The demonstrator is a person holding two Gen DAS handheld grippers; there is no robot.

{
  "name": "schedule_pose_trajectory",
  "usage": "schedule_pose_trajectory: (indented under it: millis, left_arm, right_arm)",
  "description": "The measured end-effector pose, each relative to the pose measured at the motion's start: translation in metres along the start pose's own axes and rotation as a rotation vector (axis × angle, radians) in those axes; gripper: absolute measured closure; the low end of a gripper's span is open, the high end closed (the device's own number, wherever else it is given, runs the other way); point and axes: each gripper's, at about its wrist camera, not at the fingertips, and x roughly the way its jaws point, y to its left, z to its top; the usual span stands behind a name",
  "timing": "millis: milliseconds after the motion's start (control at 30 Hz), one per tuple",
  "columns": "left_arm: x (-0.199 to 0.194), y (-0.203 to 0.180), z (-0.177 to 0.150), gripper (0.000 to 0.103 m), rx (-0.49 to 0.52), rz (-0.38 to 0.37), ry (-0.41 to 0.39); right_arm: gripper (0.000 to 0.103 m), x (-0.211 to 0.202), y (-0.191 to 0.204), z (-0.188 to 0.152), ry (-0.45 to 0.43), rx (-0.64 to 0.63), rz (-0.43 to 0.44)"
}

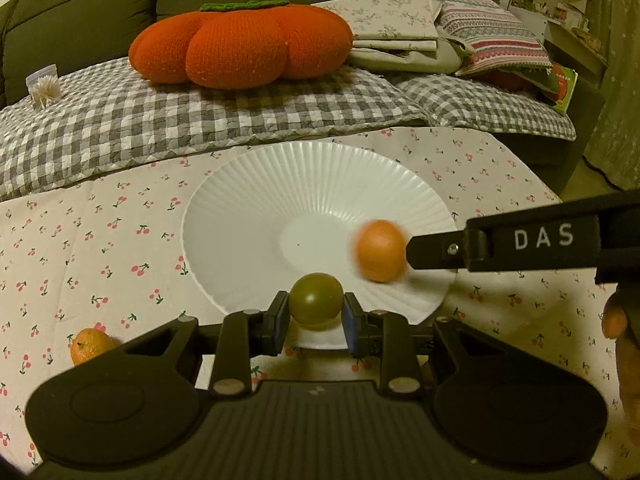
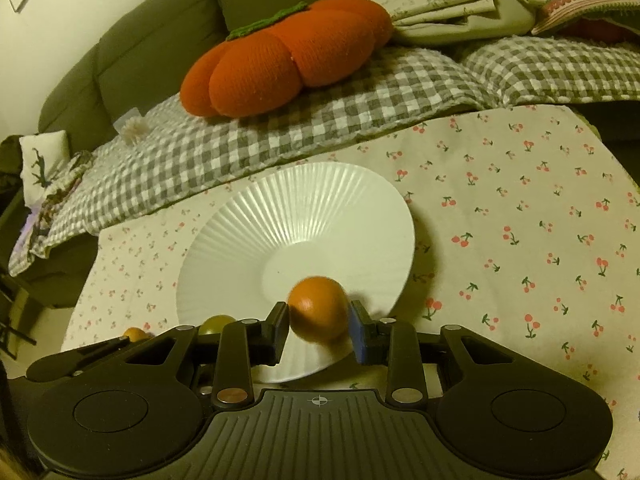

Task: Organize fruits
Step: 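Carry both fruits onto the white plate and open both tools, then lift both open tools away from the plate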

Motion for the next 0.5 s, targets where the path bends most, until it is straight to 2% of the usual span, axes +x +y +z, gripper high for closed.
schedule_pose_trajectory:
  millis: [267,333,500]
  left_arm:
    - [-0.007,0.003,-0.001,0.072,-0.011,-0.015,-0.012]
    - [-0.012,0.004,-0.002,0.059,-0.019,-0.012,-0.019]
    - [-0.024,0.009,-0.006,0.050,-0.035,-0.013,-0.028]
  right_arm:
    - [0.068,-0.006,0.000,0.001,-0.024,-0.011,0.018]
    - [0.068,-0.009,0.001,0.002,-0.028,-0.010,0.026]
    - [0.058,-0.018,-0.001,0.001,-0.046,-0.010,0.016]
